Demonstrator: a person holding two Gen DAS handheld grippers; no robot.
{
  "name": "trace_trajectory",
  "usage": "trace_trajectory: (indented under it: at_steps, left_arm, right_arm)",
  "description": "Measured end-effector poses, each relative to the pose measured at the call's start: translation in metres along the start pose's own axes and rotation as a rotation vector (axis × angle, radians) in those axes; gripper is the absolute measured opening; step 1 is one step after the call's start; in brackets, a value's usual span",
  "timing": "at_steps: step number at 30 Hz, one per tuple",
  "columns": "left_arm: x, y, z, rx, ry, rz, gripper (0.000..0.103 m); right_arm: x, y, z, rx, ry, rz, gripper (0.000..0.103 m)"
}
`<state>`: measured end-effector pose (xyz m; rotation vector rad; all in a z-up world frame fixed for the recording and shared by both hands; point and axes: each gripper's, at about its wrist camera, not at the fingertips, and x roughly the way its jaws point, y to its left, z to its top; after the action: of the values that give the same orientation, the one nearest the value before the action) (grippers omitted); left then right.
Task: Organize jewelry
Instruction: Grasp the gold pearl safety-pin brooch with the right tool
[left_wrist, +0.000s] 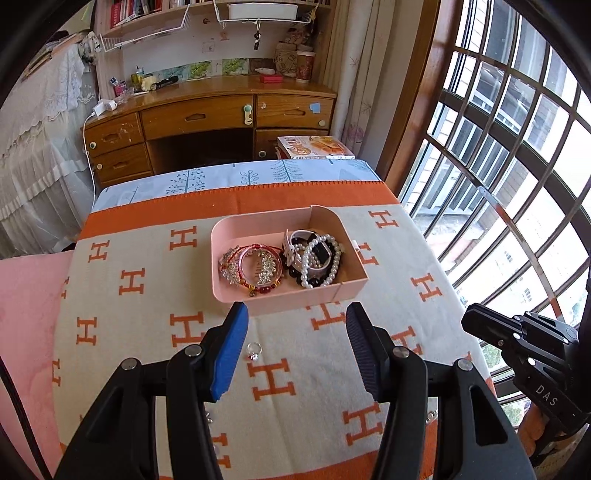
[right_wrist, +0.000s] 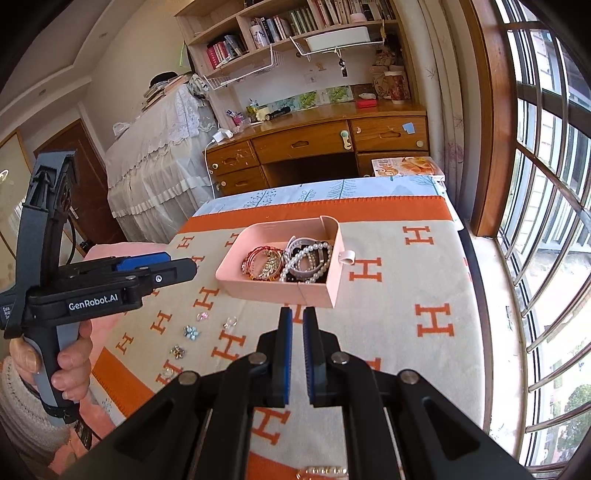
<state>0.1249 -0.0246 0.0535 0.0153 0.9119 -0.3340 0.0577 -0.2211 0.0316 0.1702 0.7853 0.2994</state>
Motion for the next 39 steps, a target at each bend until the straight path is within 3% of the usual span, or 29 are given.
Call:
trace_trajectory:
  at_steps: [9,13,17,23,28,39]
  left_arm:
    - [-0.016,-0.013,-0.048,-0.036,0.032,-0.073,0.058]
    - [-0.016,-0.022,-0.073,-0.015,0.023,-0.044,0.059]
    - [-0.008,-0.029,-0.097,0.007,0.029,-0.007,0.060]
    - [0.010,-0.031,-0.124,0.019,0.067,0.025,0.063]
    - [0.019,-0.022,-0.135,-0.007,0.103,0.009,0.063]
    - [0.020,-0.001,-0.136,-0.045,0.098,0.011,0.063]
  right_arm:
    - [-0.022,-0.002,-0.049,0.039,0.051,0.003,0.006]
    - [-0.018,-0.003,-0.074,0.091,0.100,-0.007,0.006]
    - [-0.010,-0.009,-0.104,0.170,0.163,-0.015,0.030]
    - [0.002,-0.019,-0.140,0.245,0.260,-0.055,0.031]
    - [0.011,-0.021,-0.144,0.270,0.285,-0.072,0.031]
    - [0.035,-0.005,-0.125,0.201,0.269,-0.131,0.031]
